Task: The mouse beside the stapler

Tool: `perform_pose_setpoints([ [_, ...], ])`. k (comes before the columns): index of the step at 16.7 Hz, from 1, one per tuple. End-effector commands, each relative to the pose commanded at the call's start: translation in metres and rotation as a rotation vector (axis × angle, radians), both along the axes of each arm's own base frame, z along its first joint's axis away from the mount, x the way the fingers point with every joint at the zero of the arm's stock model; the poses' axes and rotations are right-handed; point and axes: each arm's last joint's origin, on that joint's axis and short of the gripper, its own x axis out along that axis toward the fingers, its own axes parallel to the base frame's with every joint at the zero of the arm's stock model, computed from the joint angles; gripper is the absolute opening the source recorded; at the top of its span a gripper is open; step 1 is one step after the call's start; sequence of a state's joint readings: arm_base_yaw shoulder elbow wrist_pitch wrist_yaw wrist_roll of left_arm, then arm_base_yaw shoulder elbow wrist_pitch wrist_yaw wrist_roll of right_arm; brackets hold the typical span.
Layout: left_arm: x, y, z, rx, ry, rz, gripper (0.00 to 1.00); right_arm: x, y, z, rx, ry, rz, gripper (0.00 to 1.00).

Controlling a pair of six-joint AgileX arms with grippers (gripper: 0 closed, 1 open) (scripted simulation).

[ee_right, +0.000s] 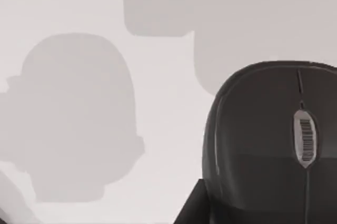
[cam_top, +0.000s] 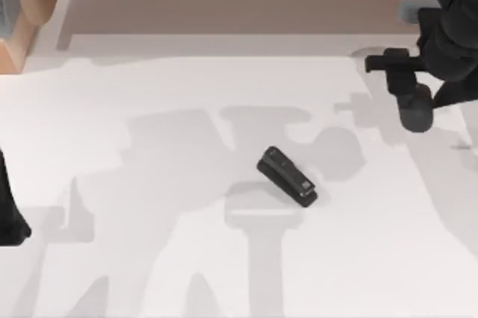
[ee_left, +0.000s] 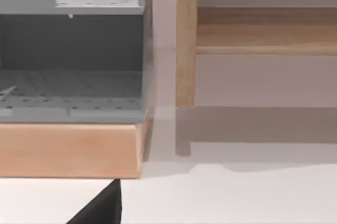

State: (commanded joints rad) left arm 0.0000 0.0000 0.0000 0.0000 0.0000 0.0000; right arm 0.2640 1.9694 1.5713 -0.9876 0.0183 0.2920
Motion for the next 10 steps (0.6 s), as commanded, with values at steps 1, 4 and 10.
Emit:
perform_pose_setpoints([
  [1, 0.0, 0.0, 0.0, 0.0, 0.0, 0.0, 1.0, -0.006, 0.012, -0.008, -0.004, 0.016, 0.006, 0.0],
  [4, 0.0, 0.0, 0.0, 0.0, 0.0, 0.0, 1.0, -0.025, 0.043, -0.03, -0.021, 0.055, 0.021, 0.0],
  [10, 0.0, 0.0, 0.0, 0.0, 0.0, 0.0, 1.0, -0.041, 0.063, -0.046, -0.038, 0.083, 0.034, 0.0],
])
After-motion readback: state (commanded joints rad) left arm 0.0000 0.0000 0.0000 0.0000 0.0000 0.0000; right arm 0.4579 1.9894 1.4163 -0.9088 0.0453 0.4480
